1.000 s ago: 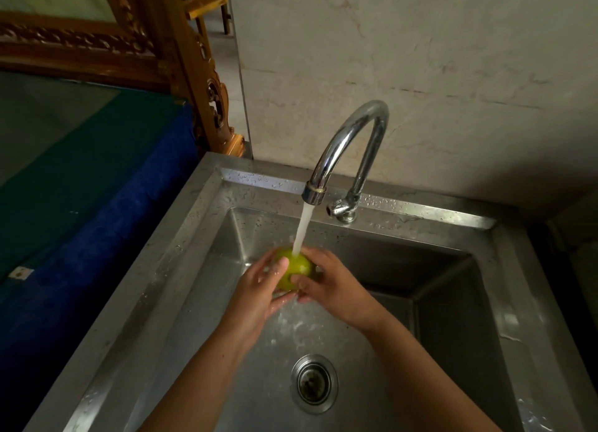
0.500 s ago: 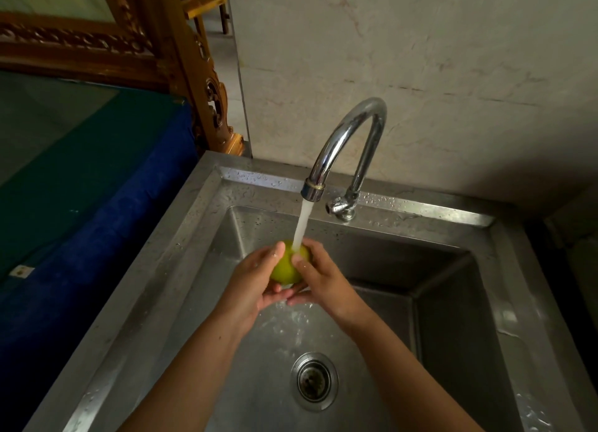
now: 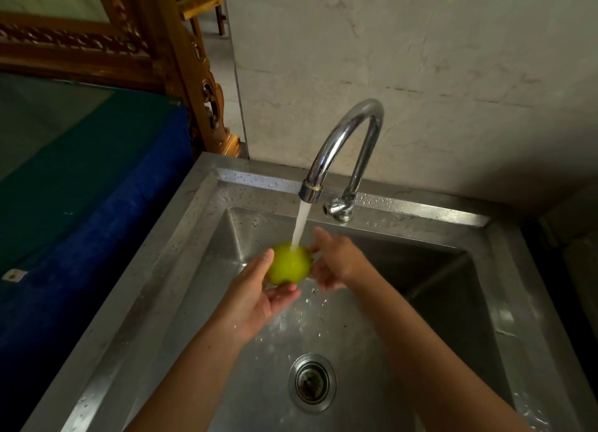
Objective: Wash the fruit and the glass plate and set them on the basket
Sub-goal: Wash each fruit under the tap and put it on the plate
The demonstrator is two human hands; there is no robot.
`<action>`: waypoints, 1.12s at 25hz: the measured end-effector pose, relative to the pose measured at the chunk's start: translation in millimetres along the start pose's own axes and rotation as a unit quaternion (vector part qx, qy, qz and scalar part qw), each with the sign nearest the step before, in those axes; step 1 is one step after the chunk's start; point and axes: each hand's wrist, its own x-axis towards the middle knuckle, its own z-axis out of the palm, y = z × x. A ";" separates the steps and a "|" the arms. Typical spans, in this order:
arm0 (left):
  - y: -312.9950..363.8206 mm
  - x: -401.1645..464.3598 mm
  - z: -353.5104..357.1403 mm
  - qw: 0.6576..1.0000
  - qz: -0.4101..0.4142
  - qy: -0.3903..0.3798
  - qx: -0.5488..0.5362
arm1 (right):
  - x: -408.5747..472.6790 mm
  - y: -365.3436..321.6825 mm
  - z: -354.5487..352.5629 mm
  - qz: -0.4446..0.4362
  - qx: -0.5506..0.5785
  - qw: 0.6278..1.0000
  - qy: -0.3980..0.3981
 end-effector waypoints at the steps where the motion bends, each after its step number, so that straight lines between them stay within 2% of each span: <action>1: -0.8 0.9 0.8 0.999 -0.020 0.011 -0.036 | 6.5 -1.1 -8.9 -0.017 -0.011 0.997 0.078; 3: -3.7 2.6 2.3 0.995 -0.053 0.030 -0.075 | 16.9 -4.1 -24.1 -0.095 -0.052 0.970 0.217; 4: -5.7 3.0 3.2 0.993 -0.066 0.034 -0.088 | 20.5 -6.8 -28.6 -0.141 -0.091 0.958 0.232; 6: -10.1 3.2 3.3 0.989 -0.089 0.034 -0.109 | 28.0 -9.9 -32.8 -0.200 -0.199 0.941 0.188; 8: -13.1 3.2 1.9 0.987 -0.101 0.038 -0.120 | 34.5 -10.2 -31.9 -0.215 -0.267 0.927 0.150; 12: -12.5 1.2 1.2 0.985 -0.103 0.033 -0.134 | 32.4 1.4 -29.2 -0.221 -0.265 0.923 0.170; 14: -10.0 -0.6 2.9 0.983 -0.100 0.027 -0.149 | 24.2 17.0 -24.6 -0.197 -0.283 0.921 0.181; 16: -7.3 -3.8 6.6 0.982 -0.093 0.023 -0.160 | 12.3 33.2 -20.5 -0.170 -0.306 0.925 0.147; 17: -6.3 -6.0 9.3 0.983 -0.086 0.017 -0.159 | 4.7 38.5 -19.0 -0.160 -0.265 0.942 0.127; 19: -7.0 -10.8 16.0 0.987 -0.072 -0.002 -0.146 | -17.2 43.2 -15.8 -0.115 -0.069 0.987 0.088; 21: -10.8 -18.4 26.4 0.991 -0.053 -0.028 -0.117 | -43.5 44.9 -16.4 -0.082 0.130 0.988 0.018; 23: -17.2 -30.0 41.3 0.995 -0.036 -0.067 -0.063 | -69.1 52.3 -18.8 -0.075 0.224 0.972 -0.019; 26: -29.0 -52.2 73.2 0.984 -0.008 -0.137 0.112 | -105.7 69.5 -44.9 -0.070 0.295 0.951 0.052; 28: -37.7 -64.1 100.8 0.952 0.031 -0.168 0.254 | -137.1 83.3 -74.9 -0.085 0.312 0.942 0.093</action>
